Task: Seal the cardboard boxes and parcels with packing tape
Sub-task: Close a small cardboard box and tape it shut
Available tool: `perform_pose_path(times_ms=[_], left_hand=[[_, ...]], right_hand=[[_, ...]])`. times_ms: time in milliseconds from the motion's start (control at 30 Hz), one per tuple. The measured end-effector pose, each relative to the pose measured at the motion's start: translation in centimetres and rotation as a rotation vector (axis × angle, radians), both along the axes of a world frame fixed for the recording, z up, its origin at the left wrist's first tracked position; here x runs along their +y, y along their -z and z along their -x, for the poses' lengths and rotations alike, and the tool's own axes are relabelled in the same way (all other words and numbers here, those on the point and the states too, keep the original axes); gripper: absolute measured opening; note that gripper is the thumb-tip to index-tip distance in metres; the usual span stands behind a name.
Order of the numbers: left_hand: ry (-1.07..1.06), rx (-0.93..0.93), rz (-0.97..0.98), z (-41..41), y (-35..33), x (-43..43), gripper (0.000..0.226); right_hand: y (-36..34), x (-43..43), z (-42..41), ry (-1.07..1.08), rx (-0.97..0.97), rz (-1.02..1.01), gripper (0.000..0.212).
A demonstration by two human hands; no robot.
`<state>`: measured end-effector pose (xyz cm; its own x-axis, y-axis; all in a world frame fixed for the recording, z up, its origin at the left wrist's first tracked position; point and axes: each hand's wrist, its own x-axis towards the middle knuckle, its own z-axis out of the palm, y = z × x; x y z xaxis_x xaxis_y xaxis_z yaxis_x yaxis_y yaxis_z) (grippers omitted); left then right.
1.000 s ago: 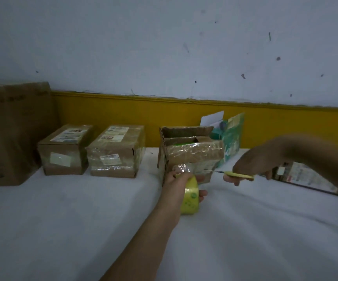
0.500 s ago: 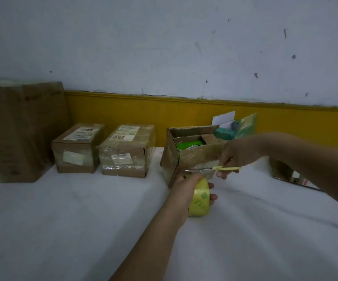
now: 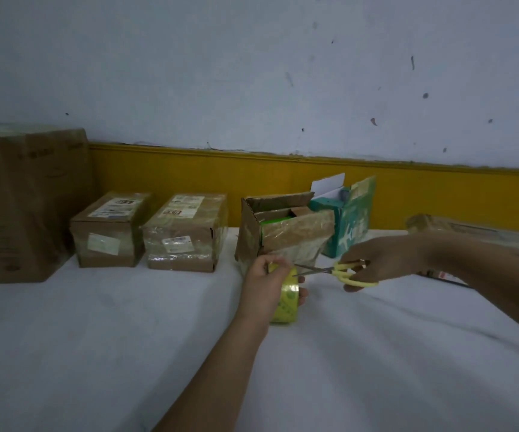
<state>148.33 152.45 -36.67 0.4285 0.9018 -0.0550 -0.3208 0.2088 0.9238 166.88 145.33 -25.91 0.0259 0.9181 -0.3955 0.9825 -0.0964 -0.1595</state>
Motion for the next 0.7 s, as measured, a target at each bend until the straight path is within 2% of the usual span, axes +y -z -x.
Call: perform_pose_path(times_ms=[33,100,200,233,367,433,533,567,633,700], left_hand=[[-0.002,0.003,-0.004,0.0,0.0,0.0,0.015],[-0.003,0.025,-0.026,0.0,0.1,0.0,0.016],[-0.005,0.063,-0.075,0.1,0.0,-0.3,0.015],[-0.008,0.081,-0.092,0.2,0.0,-0.4,0.014],[-0.038,0.103,-0.097,0.2,0.1,-0.3,0.018],[-0.049,0.108,-0.096,0.2,0.2,-0.1,0.019],[-0.051,0.112,-0.104,0.2,0.1,-0.2,0.017],[-0.049,0.112,-0.106,0.2,0.0,-0.3,0.017],[-0.044,0.114,-0.105,0.2,-0.1,-0.4,0.017],[-0.043,0.141,-0.121,0.3,-0.3,-0.5,0.019]], right_hand=[[0.4,-0.8,-0.4,0.036,0.013,-0.027,0.022],[1.9,-2.0,-1.1,0.11,-0.049,-0.063,0.034],[5.7,-2.7,-1.5,0.056,-0.376,-0.069,0.04],[6.9,-2.5,-1.5,0.039,-0.424,-0.037,0.039],[6.4,-1.3,1.1,0.144,-0.342,0.083,0.028],[5.2,0.0,2.7,0.122,-0.423,-0.12,0.032],[3.9,2.3,4.5,0.041,-0.41,-0.762,0.036],[3.8,3.3,4.8,-0.019,-0.406,-0.904,0.048],[3.9,5.4,5.5,-0.117,-0.487,-0.963,0.071],[4.6,7.3,6.0,-0.147,-0.501,-0.901,0.072]])
